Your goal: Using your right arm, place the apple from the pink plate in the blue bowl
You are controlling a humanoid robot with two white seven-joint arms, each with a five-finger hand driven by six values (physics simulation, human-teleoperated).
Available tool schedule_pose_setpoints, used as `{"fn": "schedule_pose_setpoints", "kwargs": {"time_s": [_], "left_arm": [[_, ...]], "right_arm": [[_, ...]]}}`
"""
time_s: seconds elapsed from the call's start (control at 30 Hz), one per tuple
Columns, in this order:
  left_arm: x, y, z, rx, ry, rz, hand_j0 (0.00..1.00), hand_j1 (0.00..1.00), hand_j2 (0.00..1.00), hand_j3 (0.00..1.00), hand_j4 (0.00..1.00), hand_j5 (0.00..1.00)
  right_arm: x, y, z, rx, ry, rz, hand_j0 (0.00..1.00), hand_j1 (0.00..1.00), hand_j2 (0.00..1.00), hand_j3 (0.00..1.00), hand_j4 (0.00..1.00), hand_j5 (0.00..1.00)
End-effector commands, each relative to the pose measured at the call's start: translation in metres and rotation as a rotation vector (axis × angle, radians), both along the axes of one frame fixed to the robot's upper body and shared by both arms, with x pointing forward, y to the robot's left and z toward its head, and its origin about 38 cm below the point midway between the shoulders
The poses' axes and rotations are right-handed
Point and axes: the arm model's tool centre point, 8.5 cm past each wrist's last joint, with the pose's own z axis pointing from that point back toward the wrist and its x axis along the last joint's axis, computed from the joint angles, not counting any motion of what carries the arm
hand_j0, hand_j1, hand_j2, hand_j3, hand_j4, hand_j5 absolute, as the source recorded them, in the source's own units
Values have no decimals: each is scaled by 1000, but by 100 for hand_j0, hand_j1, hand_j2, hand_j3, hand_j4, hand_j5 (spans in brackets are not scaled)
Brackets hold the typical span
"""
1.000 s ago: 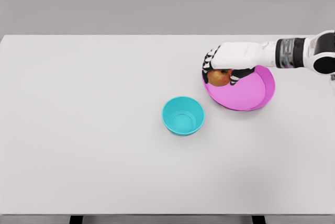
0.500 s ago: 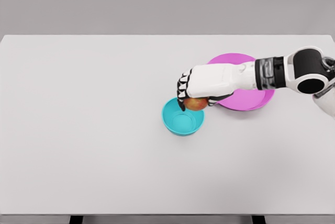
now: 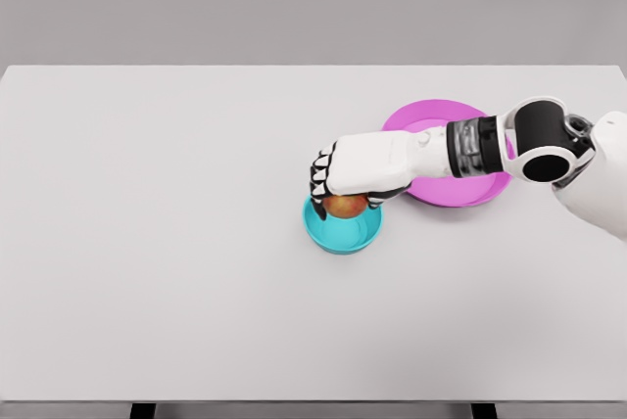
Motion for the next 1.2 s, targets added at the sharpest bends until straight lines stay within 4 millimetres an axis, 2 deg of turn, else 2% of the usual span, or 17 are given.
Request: {"fn": "schedule_pose_setpoints", "kwargs": {"time_s": [0.0, 0.13, 0.17, 0.2, 0.47, 0.57, 0.6, 0.63, 0.67, 0.77, 0.9, 1.1, 1.17], "left_arm": [[0, 0, 0, 0, 0, 0, 100, 100, 100, 100, 100, 100], [0, 0, 0, 0, 0, 0, 100, 100, 100, 100, 100, 100], [0, 0, 0, 0, 0, 0, 100, 100, 100, 100, 100, 100], [0, 0, 0, 0, 0, 0, 100, 100, 100, 100, 100, 100], [0, 0, 0, 0, 0, 0, 100, 100, 100, 100, 100, 100], [0, 0, 0, 0, 0, 0, 100, 100, 100, 100, 100, 100], [0, 0, 0, 0, 0, 0, 100, 100, 100, 100, 100, 100], [0, 0, 0, 0, 0, 0, 100, 100, 100, 100, 100, 100], [0, 0, 0, 0, 0, 0, 100, 100, 100, 100, 100, 100], [0, 0, 0, 0, 0, 0, 100, 100, 100, 100, 100, 100], [0, 0, 0, 0, 0, 0, 100, 100, 100, 100, 100, 100], [0, 0, 0, 0, 0, 0, 100, 100, 100, 100, 100, 100], [0, 0, 0, 0, 0, 0, 100, 100, 100, 100, 100, 100]], "right_arm": [[2, 0, -2, -3, 5, -7, 50, 50, 50, 50, 50, 50], [1, 2, -3, -3, 7, -3, 52, 52, 52, 52, 52, 52], [1, 2, -4, -4, 7, -1, 80, 80, 80, 80, 80, 80], [1, 3, -4, -3, 10, -1, 100, 100, 100, 100, 100, 100], [1, 2, -3, -2, 7, -2, 100, 100, 100, 100, 100, 100], [1, 0, 1, 2, -1, -5, 100, 100, 100, 100, 100, 100], [4, -3, 9, 11, -19, -15, 100, 100, 100, 100, 100, 100], [9, -10, 19, 29, -42, -37, 100, 100, 100, 100, 100, 100], [16, -29, 39, 63, -84, -92, 100, 100, 100, 100, 100, 100], [27, -80, 59, 117, -123, -233, 100, 100, 100, 100, 100, 100], [50, -137, 65, 214, -117, -427, 100, 100, 100, 100, 100, 100], [33, -211, 72, 339, -155, -616, 100, 100, 100, 100, 100, 100], [27, -223, 64, 335, -143, -644, 100, 100, 100, 100, 100, 100]]}}
